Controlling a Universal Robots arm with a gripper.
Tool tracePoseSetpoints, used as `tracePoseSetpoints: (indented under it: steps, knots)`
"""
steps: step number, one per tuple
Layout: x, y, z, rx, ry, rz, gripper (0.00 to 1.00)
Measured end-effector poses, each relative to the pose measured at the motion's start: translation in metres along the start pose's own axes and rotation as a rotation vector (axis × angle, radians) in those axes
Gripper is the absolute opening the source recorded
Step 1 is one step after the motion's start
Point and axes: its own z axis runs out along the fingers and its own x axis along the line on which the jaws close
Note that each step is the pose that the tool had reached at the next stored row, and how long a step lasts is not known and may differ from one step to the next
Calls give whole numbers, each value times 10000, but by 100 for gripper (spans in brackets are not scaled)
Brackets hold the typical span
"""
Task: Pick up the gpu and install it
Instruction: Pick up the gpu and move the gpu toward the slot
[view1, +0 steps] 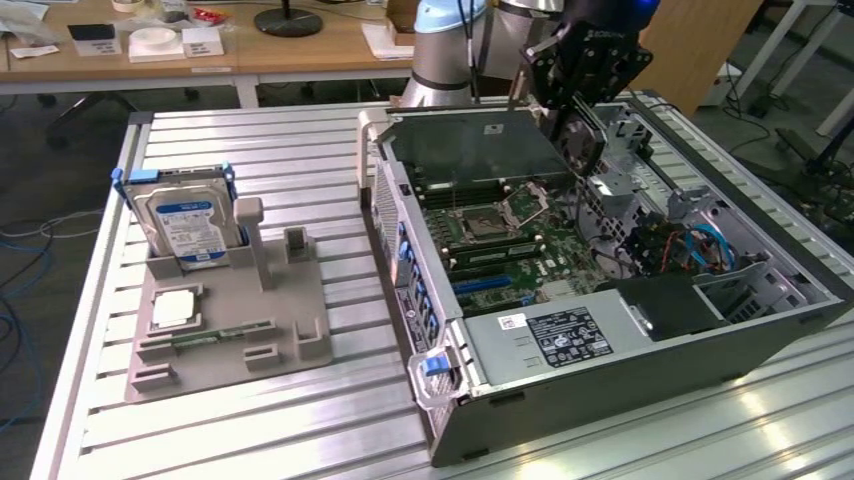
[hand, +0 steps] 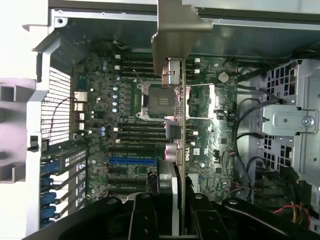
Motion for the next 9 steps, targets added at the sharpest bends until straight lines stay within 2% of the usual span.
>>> tracePoseSetpoints:
  steps: [9]
  knots:
    - [-228,-5,16,2,-1,41,28]
